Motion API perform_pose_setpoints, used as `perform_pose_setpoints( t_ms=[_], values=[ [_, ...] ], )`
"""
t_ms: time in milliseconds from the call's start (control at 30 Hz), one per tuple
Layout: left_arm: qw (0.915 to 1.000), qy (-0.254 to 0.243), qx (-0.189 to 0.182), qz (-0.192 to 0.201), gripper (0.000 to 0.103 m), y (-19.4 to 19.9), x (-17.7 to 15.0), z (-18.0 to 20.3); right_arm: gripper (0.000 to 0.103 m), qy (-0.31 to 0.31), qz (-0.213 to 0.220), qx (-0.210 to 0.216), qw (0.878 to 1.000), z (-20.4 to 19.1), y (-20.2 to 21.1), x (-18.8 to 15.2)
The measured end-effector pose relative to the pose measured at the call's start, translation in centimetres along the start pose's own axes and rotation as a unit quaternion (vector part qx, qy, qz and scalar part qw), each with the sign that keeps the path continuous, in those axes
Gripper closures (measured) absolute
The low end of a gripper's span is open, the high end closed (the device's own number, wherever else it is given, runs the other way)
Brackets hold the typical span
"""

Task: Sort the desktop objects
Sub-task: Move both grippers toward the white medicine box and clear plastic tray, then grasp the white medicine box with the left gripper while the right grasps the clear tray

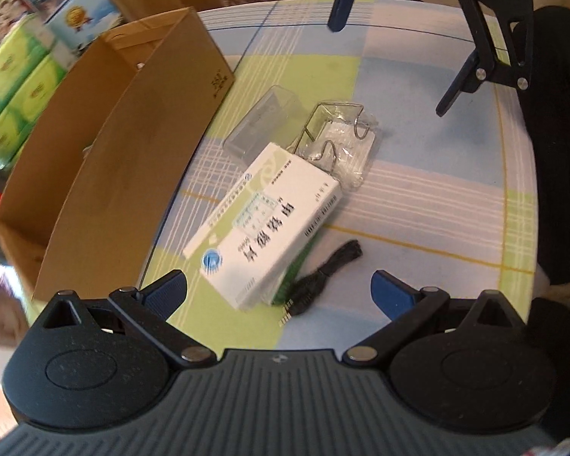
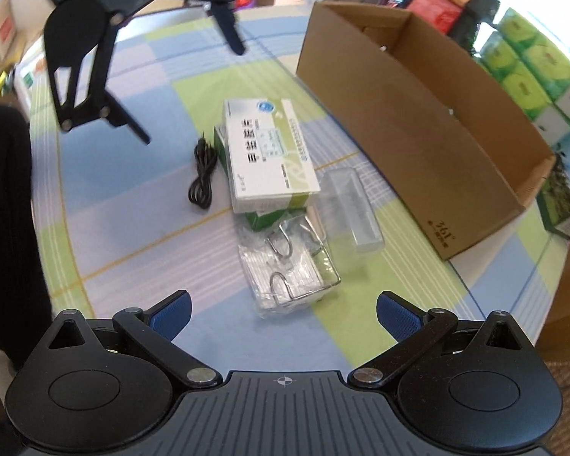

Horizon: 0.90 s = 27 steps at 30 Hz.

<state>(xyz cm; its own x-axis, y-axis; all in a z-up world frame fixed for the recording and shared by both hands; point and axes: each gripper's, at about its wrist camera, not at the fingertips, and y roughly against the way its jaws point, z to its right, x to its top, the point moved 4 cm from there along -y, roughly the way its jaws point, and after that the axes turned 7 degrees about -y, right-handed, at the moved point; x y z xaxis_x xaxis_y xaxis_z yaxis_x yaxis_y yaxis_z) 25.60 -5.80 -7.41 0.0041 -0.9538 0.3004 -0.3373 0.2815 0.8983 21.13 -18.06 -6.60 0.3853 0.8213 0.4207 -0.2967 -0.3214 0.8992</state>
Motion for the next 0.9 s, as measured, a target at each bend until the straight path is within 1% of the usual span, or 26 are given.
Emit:
perform_pose_setpoints(
  t_ms=[200, 267, 467, 600, 800, 867, 900],
  values=[
    [0.9997, -0.013, -0.019, 0.013, 0.002, -2.7, 1.0, -2.1, 0.002, 0.02, -0.015, 0.019, 1.0, 1.2, -2.5, 0.3],
    [0.9993, -0.014, -0.032, 0.016, 0.002, -3.4, 1.4, -2.6, 0.002, 0.028, -0.02, 0.024, 0.999, 1.5, -3.3, 0.4],
    [0.9967, -0.044, -0.066, 0.02, 0.002, -5.3, 2.4, -3.1, 0.002, 0.037, -0.031, 0.042, 0.998, 2.2, -5.0, 0.9],
    [0.9947, -0.053, -0.087, 0.016, 0.002, -6.5, 2.6, -3.4, 0.002, 0.04, -0.039, 0.05, 0.997, 2.3, -6.1, 0.9],
    [0.9926, -0.037, -0.115, 0.008, 0.007, -7.5, 2.7, -3.5, 0.002, 0.04, -0.048, 0.064, 0.996, 2.2, -7.6, 1.3],
    [0.9926, -0.034, -0.116, 0.007, 0.013, -7.6, 2.7, -3.5, 0.002, 0.04, -0.054, 0.064, 0.996, 2.2, -8.2, 1.3],
    [0.9926, -0.031, -0.117, 0.006, 0.014, -7.6, 2.7, -3.5, 0.002, 0.039, -0.057, 0.064, 0.996, 2.2, -8.5, 1.4]
  ],
)
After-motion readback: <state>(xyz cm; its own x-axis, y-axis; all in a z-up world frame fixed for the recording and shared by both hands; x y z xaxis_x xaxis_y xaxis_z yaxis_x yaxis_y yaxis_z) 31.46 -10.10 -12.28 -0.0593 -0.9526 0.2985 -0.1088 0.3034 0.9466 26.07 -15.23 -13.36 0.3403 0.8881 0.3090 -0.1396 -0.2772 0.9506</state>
